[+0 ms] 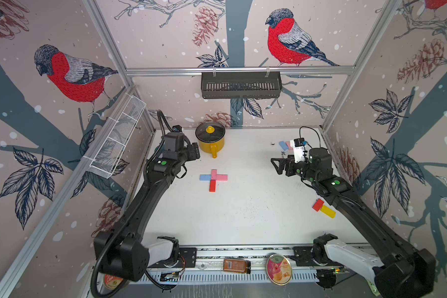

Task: Assemble the letter t with building blocks
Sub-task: Pick up the building block from the center of the board.

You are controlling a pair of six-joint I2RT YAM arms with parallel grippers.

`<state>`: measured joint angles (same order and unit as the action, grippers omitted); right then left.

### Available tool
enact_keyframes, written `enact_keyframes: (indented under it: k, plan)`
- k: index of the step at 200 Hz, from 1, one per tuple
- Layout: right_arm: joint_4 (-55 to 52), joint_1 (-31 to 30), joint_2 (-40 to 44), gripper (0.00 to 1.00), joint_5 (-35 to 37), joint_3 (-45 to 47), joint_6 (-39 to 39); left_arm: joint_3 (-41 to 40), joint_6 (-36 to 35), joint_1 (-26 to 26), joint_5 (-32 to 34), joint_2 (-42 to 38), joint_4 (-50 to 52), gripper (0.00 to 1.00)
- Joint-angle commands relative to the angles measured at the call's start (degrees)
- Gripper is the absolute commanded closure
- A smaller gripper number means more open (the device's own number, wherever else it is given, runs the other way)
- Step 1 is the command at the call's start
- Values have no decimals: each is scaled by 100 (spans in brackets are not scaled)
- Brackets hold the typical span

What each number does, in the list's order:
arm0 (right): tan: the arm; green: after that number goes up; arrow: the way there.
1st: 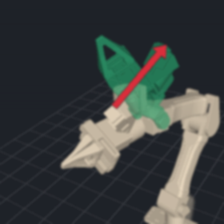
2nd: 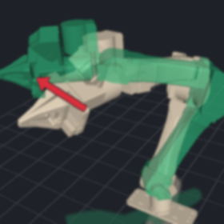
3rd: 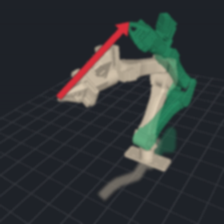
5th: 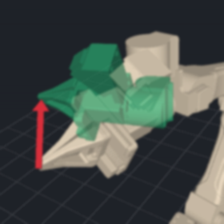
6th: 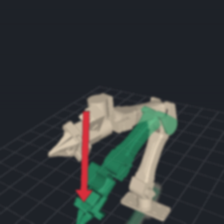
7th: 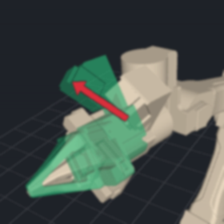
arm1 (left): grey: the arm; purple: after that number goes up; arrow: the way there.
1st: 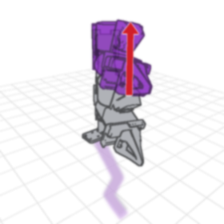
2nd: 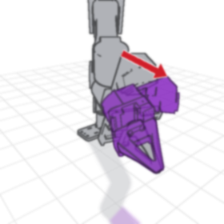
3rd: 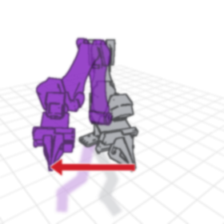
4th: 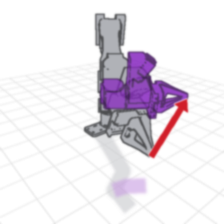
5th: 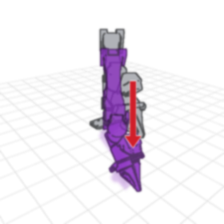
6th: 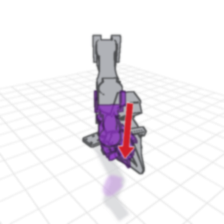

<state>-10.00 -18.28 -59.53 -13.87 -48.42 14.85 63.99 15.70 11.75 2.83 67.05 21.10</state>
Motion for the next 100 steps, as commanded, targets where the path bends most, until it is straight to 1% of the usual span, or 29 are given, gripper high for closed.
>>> enact_keyframes:
  k: [1,12,30,56,71,97,100]
  plan:
    - [-207,180,-95,0,654,13,94,-446,-550,-7,-393,-762,-1290,6]
    - [-287,361,-196,0,728,23,148,-648,-665,1,-512,-1148,-1691,0]
    - [-333,645,-373,0,830,55,235,-948,-801,-4,-697,-1572,-2072,0]
    - [-353,922,-674,0,1012,78,238,-1244,-869,-6,-1155,-1841,-2419,0]
    - [-364,1065,-876,0,1170,72,269,-1572,-763,0,-1462,-1985,-2773,0]
    - [-312,1350,-1201,0,1176,70,288,-2073,-614,-2,-2119,-2135,-3339,1]
    - [-288,1385,-1347,0,1178,73,290,-2124,-598,2,-2164,-2142,-3383,1]
